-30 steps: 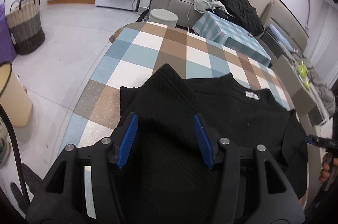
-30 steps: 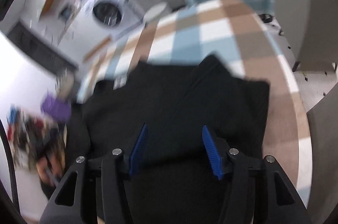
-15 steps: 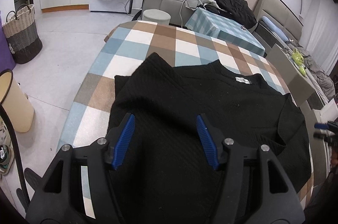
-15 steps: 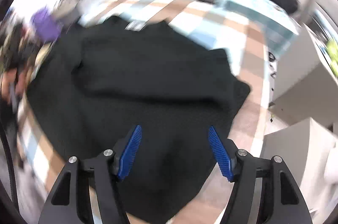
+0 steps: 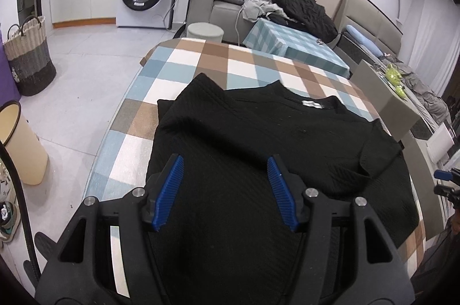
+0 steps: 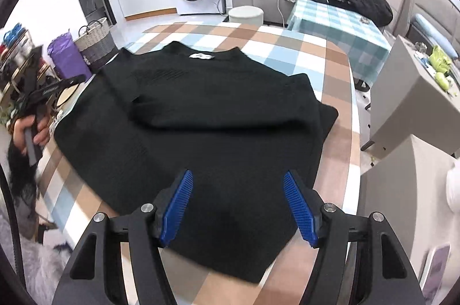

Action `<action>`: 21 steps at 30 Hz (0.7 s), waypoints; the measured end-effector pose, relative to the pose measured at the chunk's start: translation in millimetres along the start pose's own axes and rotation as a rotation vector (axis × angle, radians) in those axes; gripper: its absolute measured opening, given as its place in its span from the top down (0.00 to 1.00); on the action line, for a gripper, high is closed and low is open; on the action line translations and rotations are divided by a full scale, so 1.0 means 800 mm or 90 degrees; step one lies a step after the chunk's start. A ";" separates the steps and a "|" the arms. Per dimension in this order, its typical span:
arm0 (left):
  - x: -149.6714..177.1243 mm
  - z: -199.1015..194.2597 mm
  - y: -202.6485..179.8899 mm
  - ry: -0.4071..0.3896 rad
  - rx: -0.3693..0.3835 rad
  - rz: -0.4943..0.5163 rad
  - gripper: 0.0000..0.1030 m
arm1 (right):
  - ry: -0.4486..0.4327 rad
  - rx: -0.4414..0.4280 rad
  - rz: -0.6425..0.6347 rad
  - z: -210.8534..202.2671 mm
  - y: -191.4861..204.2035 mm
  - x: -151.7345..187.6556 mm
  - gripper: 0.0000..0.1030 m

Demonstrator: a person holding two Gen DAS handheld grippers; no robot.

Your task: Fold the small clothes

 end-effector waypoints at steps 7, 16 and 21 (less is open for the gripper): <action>0.016 -0.046 -0.015 -0.031 0.015 0.013 0.40 | -0.063 -0.002 -0.055 -0.095 0.063 0.046 0.35; 0.016 -0.064 -0.026 -0.037 0.022 0.021 0.40 | -0.159 0.029 -0.046 -0.240 0.083 0.048 0.35; 0.011 -0.056 -0.022 -0.032 0.015 0.018 0.39 | -0.213 0.031 -0.029 -0.294 0.074 0.003 0.24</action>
Point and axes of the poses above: each gripper's, at about its wrist camera, not at the fingertips, and z roughly the way its jaws point, y to its left, x to its underside, the point moved 7 cm from there along z, roughly the way its jaws point, and after that the axes turned 4 degrees about -x, right-handed, at the moved point
